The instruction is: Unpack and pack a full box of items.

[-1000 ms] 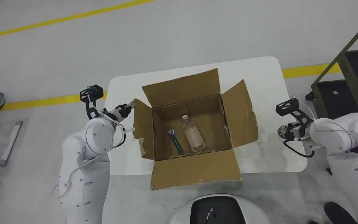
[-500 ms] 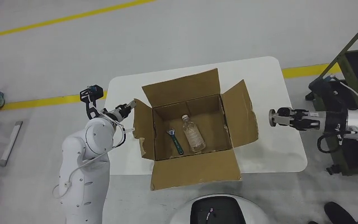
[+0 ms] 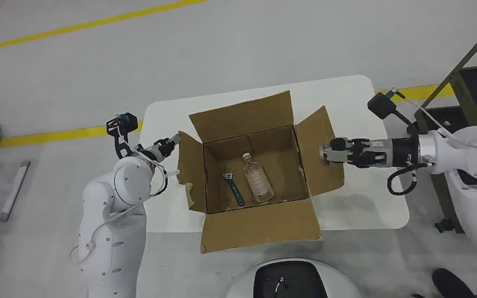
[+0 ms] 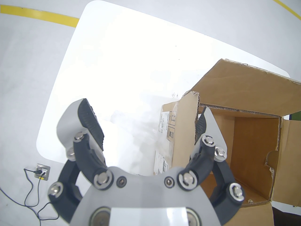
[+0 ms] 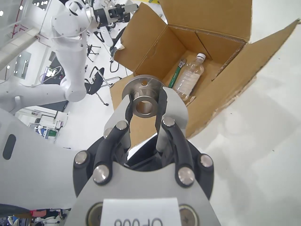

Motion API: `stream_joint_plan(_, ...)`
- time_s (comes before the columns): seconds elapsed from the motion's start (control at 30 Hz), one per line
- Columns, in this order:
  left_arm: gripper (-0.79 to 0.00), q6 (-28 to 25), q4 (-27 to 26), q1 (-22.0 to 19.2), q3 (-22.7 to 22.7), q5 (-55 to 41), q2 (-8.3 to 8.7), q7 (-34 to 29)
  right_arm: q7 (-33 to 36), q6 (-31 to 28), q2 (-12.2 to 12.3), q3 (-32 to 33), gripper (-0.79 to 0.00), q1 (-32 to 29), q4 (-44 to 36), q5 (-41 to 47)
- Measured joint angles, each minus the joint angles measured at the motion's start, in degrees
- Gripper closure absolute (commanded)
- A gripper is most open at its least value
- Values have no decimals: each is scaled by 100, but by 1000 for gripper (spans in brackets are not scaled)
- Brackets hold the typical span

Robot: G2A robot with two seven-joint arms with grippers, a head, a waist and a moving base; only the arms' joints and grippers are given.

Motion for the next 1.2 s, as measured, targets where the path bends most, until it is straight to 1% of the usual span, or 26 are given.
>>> stream_joint_plan(0.1, -785, 0, 0, 0, 0, 0, 0, 0, -317, 327, -57, -639, 0, 372, 292, -485)
stream_joint_plan(0.2, -785, 0, 0, 0, 0, 0, 0, 0, -620, 667, -143, -1265, 0, 766, 775, -555)
stream_joint_plan(0.33, -785, 0, 0, 0, 0, 0, 0, 0, -820, 894, -257, -1922, 0, 1226, 1400, -519)
stream_joint_plan(0.4, -785, 0, 0, 0, 0, 0, 0, 0, -843, 946, -271, -2030, 0, 1312, 1523, -588)
stream_joint_plan(0.77, -785, 0, 0, 0, 0, 0, 0, 0, -843, 937, -268, -2014, 0, 1299, 1503, -604)
stream_joint_plan(0.87, -785, 0, 0, 0, 0, 0, 0, 0, -1000, 941, -259, -2123, 0, 1244, 1318, -924)
stream_joint_plan(0.97, -785, 0, 0, 0, 0, 0, 0, 0, -1116, 1068, -301, -2412, 0, 1285, 1168, -1136)
stream_joint_plan(1.03, -785, 0, 0, 0, 0, 0, 0, 0, -1138, 1210, -356, -2736, 0, 1437, 1209, -1382)
stream_joint_plan(1.2, -785, 0, 0, 0, 0, 0, 0, 0, -1182, 1725, -588, -3683, 0, 2025, 1772, -1997)
